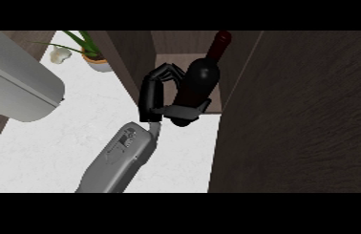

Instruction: Pick up the wine, place it into the cabinet and close the cabinet

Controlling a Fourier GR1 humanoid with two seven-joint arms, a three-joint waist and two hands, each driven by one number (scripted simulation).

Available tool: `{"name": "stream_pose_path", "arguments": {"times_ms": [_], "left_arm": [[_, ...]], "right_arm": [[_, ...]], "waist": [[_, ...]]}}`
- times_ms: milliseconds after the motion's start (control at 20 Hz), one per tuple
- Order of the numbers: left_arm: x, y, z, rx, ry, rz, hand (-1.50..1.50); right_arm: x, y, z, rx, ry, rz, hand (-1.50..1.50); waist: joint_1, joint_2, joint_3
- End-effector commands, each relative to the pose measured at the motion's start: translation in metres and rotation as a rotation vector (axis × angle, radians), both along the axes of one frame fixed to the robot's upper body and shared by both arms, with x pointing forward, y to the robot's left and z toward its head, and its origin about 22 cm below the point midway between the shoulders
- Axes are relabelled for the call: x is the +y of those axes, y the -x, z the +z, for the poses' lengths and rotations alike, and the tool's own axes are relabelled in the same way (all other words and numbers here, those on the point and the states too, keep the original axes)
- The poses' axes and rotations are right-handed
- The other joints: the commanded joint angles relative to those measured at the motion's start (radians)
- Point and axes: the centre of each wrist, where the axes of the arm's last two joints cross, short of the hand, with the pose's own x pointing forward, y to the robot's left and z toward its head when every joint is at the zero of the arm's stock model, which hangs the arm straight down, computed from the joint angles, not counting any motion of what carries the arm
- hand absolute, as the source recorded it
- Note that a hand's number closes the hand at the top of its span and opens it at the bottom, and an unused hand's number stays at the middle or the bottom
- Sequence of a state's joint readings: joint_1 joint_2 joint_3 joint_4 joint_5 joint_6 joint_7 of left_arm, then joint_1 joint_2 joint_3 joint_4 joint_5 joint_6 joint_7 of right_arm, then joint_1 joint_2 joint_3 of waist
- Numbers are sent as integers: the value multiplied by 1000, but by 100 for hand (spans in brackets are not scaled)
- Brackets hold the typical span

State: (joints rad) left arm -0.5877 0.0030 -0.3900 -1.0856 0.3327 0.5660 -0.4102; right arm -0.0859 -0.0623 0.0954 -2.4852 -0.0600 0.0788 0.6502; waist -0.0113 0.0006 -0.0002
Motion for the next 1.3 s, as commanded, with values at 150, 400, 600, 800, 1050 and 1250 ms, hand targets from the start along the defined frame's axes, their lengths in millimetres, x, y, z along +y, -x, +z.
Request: {"name": "stream_pose_path", "arguments": {"times_ms": [150, 400, 600, 800, 1050, 1250], "left_arm": [[23, -23, -3, 19, 28, 27, 150], [17, -43, 4, 42, 22, -1, 150], [3, -48, 18, 78, 34, 1, 150], [8, -60, 5, 90, -22, 24, 150], [16, -70, -4, 96, -11, 34, 150], [12, -80, 2, 30, -57, 81, 150]], "right_arm": [[-3, 11, 1, -51, -21, 16, -150], [-9, 22, 12, -39, -46, 17, -150], [-6, 28, -1, -21, -46, 42, -150], [-3, 24, 4, -10, -36, 38, -150], [-2, 29, -3, -15, -44, 59, -150], [9, 12, 0, -20, -49, 51, -150]], "waist": [[4, 0, 0], [-3, 1, 0], [-9, 0, 0], [-12, 3, 0], [-19, 4, 0], [-20, 7, -1]]}}
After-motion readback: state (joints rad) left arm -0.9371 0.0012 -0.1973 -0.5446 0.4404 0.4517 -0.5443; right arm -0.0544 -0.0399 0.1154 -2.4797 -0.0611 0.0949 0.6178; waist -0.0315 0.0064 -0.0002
